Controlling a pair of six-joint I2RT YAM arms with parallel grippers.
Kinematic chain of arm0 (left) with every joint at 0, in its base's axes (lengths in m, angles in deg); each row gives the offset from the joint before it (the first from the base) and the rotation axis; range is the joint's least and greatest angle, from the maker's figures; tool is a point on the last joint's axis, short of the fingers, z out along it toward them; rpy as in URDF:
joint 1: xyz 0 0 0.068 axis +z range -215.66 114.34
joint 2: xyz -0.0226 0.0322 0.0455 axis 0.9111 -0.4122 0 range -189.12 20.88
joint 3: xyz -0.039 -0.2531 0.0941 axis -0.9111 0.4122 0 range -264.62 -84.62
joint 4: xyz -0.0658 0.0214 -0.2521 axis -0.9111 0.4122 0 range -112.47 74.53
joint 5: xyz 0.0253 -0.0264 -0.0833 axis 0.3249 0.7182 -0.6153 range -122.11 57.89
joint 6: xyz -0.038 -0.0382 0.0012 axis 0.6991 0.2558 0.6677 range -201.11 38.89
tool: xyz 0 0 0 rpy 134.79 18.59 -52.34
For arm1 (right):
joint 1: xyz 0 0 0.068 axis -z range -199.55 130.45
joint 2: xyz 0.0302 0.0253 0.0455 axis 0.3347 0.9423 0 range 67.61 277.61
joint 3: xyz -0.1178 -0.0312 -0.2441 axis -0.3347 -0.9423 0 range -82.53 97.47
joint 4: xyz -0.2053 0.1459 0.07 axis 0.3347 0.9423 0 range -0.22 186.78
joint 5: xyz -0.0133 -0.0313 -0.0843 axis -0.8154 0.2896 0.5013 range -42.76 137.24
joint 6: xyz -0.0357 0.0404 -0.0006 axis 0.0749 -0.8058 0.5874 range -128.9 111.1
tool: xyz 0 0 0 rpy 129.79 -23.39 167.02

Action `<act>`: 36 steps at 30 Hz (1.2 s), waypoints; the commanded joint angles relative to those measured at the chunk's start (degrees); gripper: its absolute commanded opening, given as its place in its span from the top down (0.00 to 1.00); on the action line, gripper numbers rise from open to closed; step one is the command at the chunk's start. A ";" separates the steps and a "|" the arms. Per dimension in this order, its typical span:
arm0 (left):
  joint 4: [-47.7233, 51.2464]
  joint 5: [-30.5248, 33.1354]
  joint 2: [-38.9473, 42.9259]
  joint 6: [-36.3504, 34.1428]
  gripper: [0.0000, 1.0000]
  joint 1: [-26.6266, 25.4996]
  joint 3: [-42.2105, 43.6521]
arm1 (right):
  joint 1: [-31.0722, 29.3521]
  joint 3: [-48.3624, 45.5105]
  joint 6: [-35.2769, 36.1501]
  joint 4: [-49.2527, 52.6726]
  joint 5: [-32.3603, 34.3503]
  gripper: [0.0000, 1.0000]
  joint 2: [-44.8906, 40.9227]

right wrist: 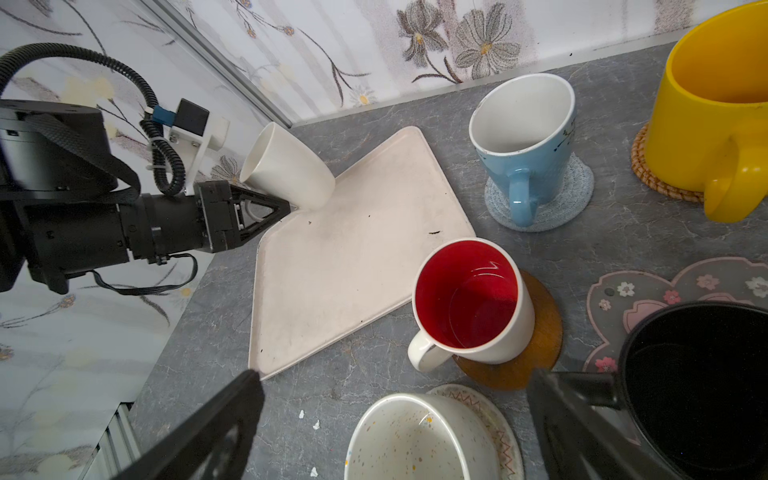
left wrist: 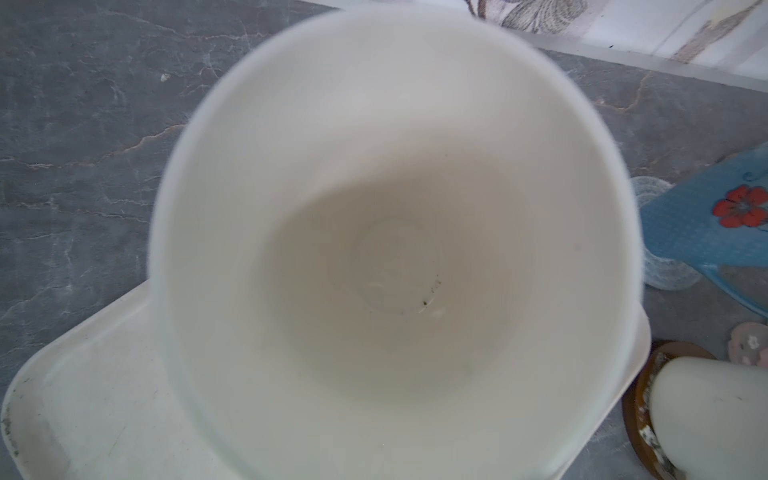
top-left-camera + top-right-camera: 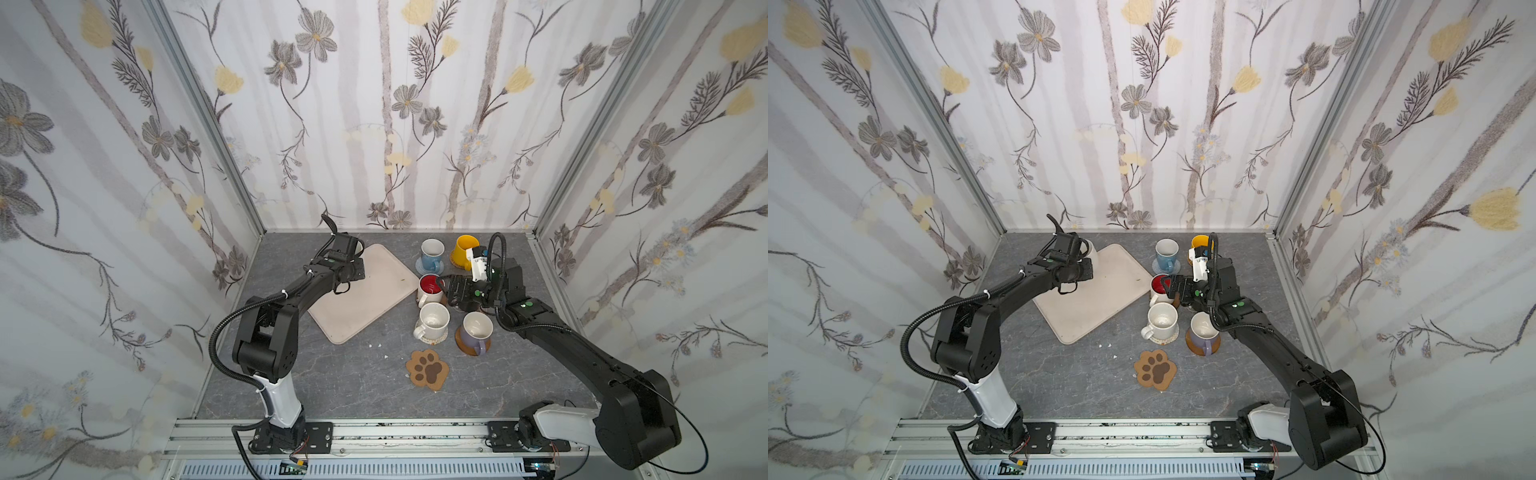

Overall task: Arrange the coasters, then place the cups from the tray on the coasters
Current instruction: 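Lift the plain white mug off the tray with the left gripper, then carry the plain white mug toward the brown paw-shaped coaster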

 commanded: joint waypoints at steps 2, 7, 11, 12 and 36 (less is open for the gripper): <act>-0.58 -4.48 4.53 -2.61 1.00 -0.18 0.71 | 0.17 0.71 0.05 -2.48 -1.07 0.00 -0.37; 0.44 -8.50 9.54 -7.15 1.00 -2.81 1.19 | 0.59 0.96 0.06 -1.57 -1.17 0.00 -0.76; 0.87 -8.75 14.37 -10.16 1.00 -4.61 4.07 | 0.91 1.61 0.14 -0.32 -0.87 0.00 -1.33; 0.95 -9.31 15.54 -10.52 1.00 -4.77 4.51 | 0.93 1.72 0.19 -0.04 -0.74 0.00 -1.49; 0.33 -14.45 23.25 -17.05 1.00 -19.13 15.41 | 5.36 -2.74 -1.65 0.89 -0.91 0.00 -8.94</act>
